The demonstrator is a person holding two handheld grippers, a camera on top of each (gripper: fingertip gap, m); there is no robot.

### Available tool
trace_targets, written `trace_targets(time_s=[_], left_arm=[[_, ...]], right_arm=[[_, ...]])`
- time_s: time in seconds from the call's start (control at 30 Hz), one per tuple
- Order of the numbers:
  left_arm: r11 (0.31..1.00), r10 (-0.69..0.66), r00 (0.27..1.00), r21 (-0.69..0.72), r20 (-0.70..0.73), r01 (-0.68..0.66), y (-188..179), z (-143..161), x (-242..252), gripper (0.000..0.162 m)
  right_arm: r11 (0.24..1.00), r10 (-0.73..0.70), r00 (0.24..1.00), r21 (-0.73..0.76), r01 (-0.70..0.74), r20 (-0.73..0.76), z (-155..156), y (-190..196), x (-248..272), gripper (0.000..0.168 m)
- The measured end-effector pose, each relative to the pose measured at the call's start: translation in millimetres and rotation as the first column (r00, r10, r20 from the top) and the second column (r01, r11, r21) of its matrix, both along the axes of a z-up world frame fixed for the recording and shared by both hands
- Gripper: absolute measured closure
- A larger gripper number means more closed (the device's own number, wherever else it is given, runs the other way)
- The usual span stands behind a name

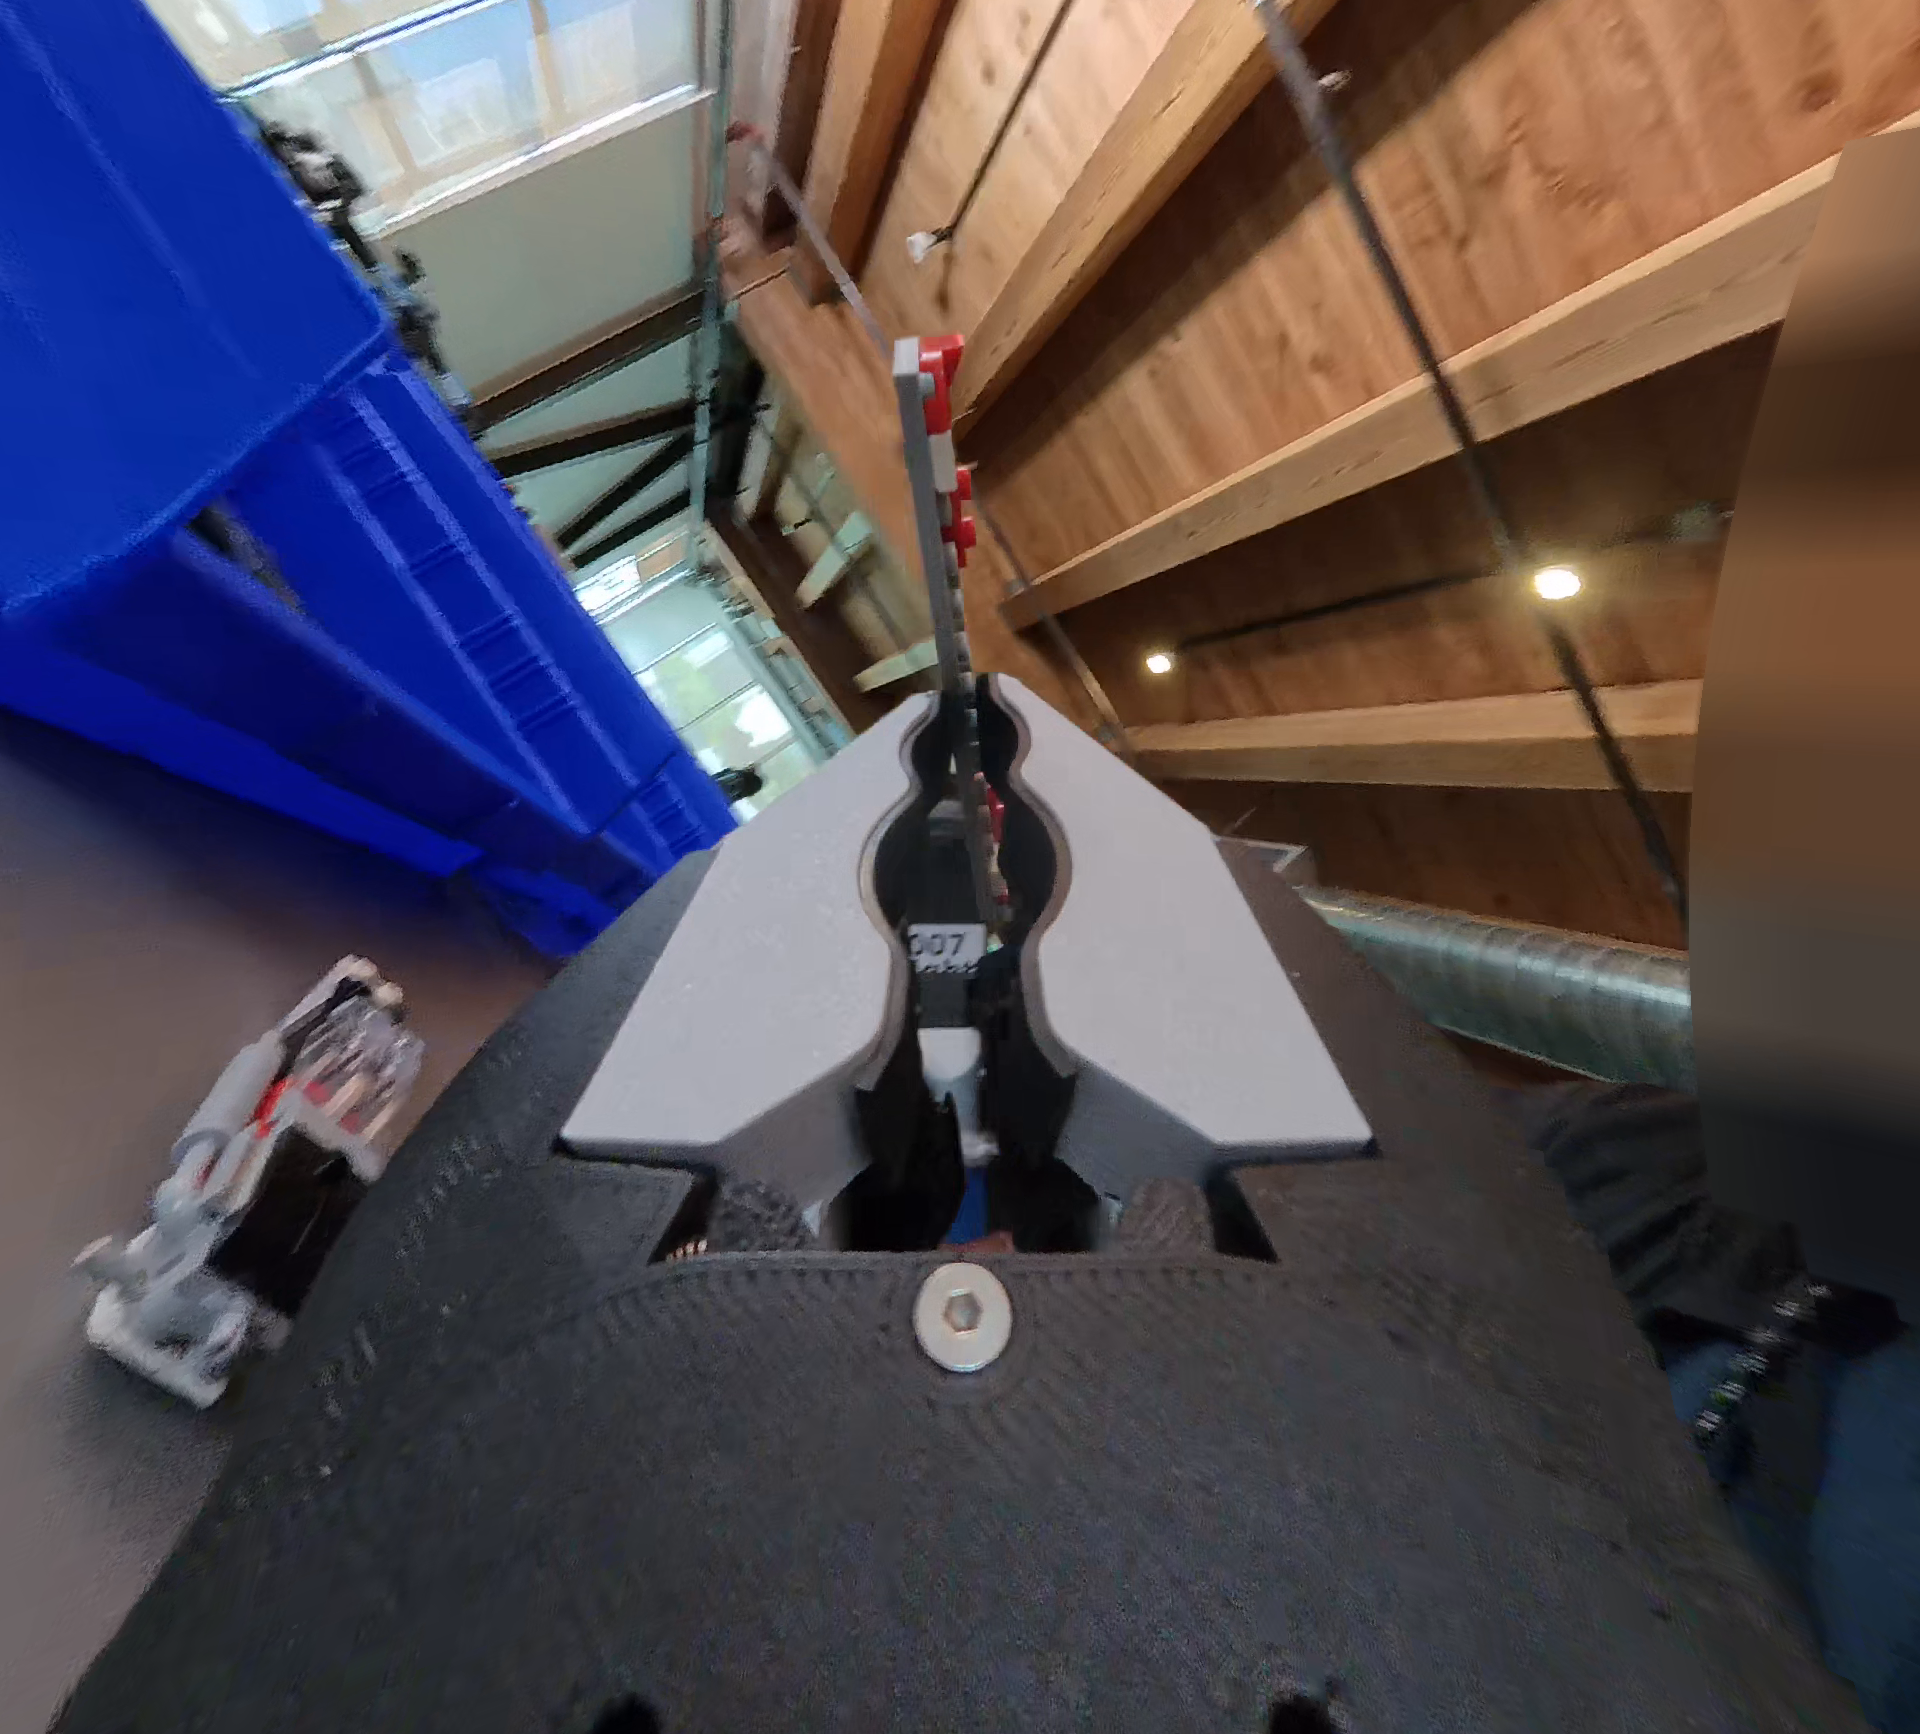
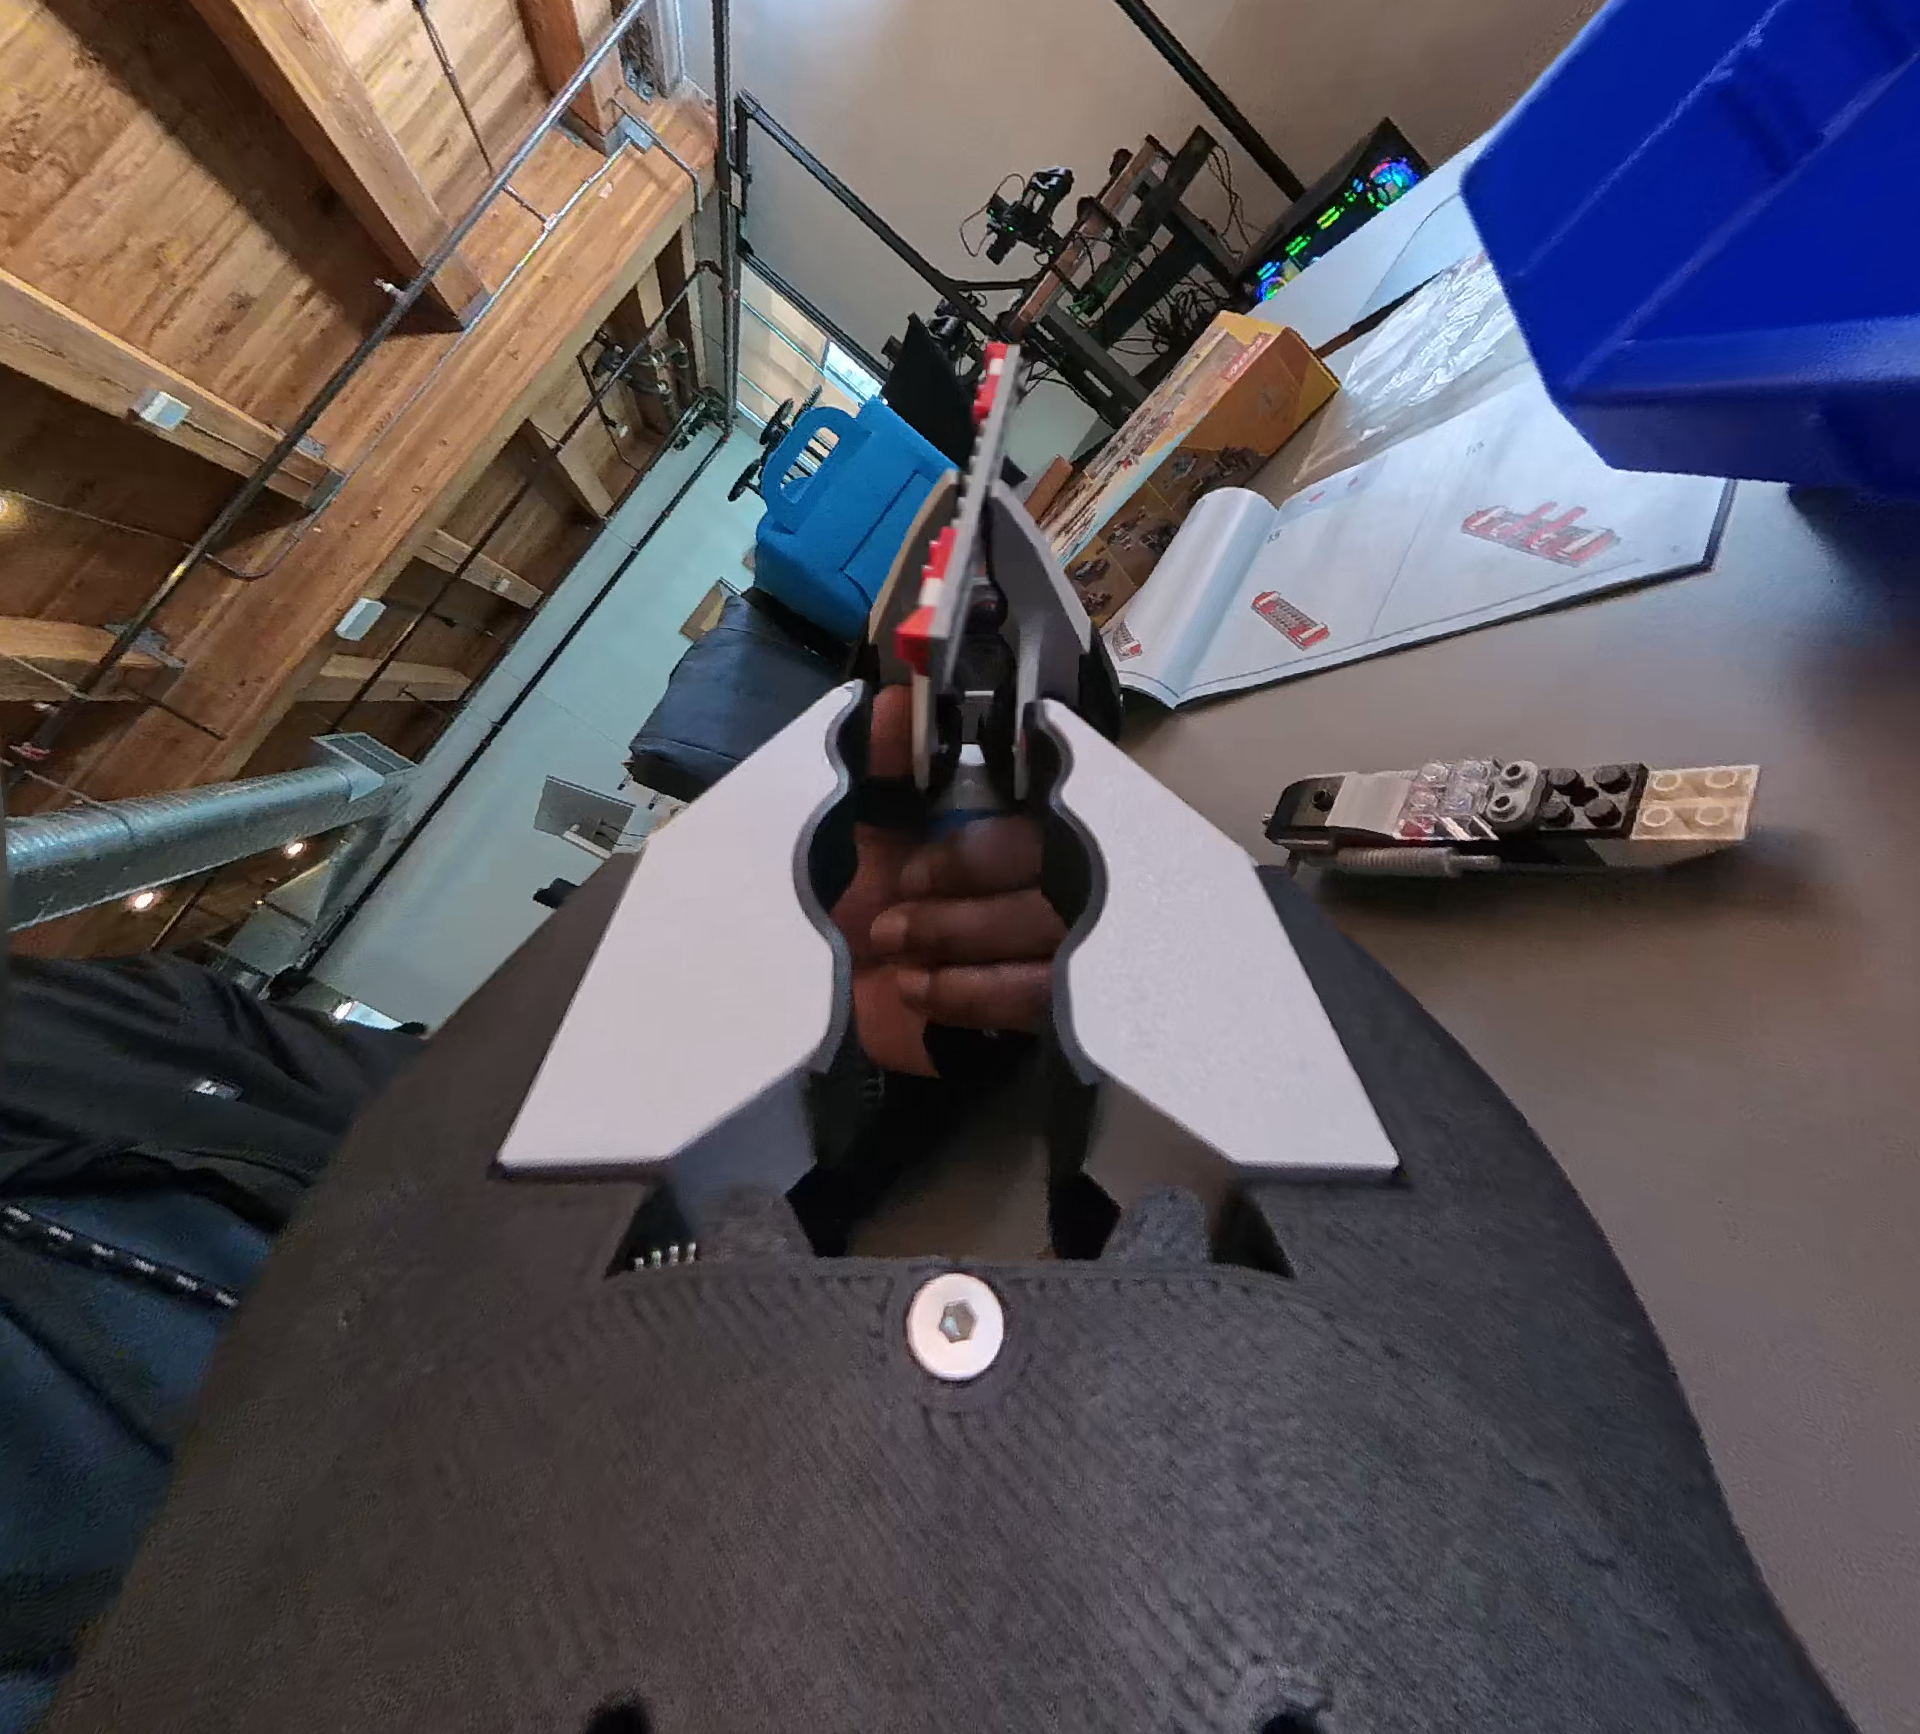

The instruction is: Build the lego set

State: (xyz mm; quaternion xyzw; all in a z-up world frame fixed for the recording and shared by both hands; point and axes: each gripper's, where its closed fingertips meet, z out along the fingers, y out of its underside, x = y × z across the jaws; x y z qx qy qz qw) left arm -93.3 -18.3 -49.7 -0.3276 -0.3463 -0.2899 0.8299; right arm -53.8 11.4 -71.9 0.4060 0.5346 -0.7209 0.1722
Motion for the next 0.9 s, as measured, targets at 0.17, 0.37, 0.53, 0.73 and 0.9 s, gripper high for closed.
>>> trace_targets(time_s=[0.17, 0.37, 0.53, 0.73, 0.9], left_arm=[[0.991, -0.041, 0.997, 0.128, -0.073, 0.05, -8.0, 16.6, 10.1, 0.158], [0.975, -0.055, 0.986, 0.204, -0.157, 0.087, -14.6, 29.8, 21.7, 0.157], [0.969, -0.061, 0.977, 0.223, -0.206, 0.108, -14.9, 35.0, 29.6, 0.158], [0.969, -0.061, 0.968, 0.217, -0.243, 0.115, -15.2, 37.7, 34.5, 0.157], [0.975, -0.068, 0.958, 0.185, -0.277, 0.123, -14.6, 39.8, 38.4, 0.157]], right_arm=[[0.999, -0.002, 0.996, -0.034, -0.001, -0.085, 20.5, -5.5, 5.5, 0.145], [1.0, 0.002, 0.979, 0.004, -0.001, -0.202, 38.7, -15.4, 17.6, 0.149], [0.999, 0.001, 0.963, 0.047, 0.012, -0.268, 44.5, -22.1, 24.9, 0.154], [0.998, -0.013, 0.956, 0.047, 0.028, -0.293, 48.4, -22.4, 27.2, 0.158], [0.999, -0.02, 0.957, 0.027, 0.029, -0.29, 49.6, -19.9, 28.4, 0.159]])
